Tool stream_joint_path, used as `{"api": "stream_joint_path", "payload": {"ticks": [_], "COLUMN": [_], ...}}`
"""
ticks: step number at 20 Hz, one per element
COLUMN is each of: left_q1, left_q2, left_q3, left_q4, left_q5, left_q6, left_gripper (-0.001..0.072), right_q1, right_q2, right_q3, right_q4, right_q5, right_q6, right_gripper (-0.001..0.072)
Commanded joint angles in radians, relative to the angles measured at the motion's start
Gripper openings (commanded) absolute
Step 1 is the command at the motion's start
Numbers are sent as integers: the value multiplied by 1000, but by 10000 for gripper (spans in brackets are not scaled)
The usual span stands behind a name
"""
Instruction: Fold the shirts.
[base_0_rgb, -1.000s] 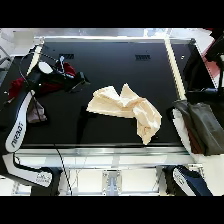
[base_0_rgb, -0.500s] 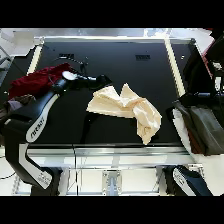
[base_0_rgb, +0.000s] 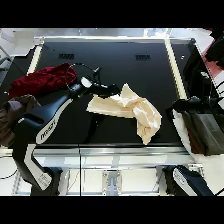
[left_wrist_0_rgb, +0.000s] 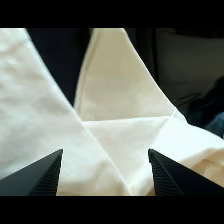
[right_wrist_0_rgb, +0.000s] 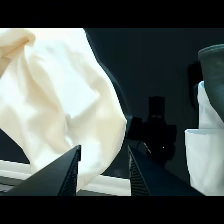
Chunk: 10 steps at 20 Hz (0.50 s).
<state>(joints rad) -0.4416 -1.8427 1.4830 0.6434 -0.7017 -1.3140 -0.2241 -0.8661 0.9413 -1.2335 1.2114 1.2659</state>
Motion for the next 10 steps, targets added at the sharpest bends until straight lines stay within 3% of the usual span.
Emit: {"api": "stream_joint_path", "payload": {"ticks": [1,2,3,4,6,8,10], "left_q1": [-37,-37,-24,-3,64,134,199], "left_q2": [-2,-1,2,8,29,66,130], "left_q3": [13,13,13,13,13,13,4], "left_q4": [24,48,103,163,217,221,225], "left_q5": [-68,-115,-171,-225,-375,-498,-524], "left_q6": [72,56,12,-31,-87,-84,-73], "left_gripper": [569,519,394,339,339,338,338], "right_q1": [0,0,0,0,0,0,-1], "right_q2": [-3,-3,-3,-3,-3,-3,-3], "right_q3": [-13,-13,-13,-16,-39,-77,-114], "right_q4": [6,6,6,6,5,-3,1], "right_q5": [-8,-6,-5,-1,0,-8,-51], "right_q6": [-4,-4,-4,-4,-5,-25,-24], "right_gripper": [334,333,334,334,335,335,335]}}
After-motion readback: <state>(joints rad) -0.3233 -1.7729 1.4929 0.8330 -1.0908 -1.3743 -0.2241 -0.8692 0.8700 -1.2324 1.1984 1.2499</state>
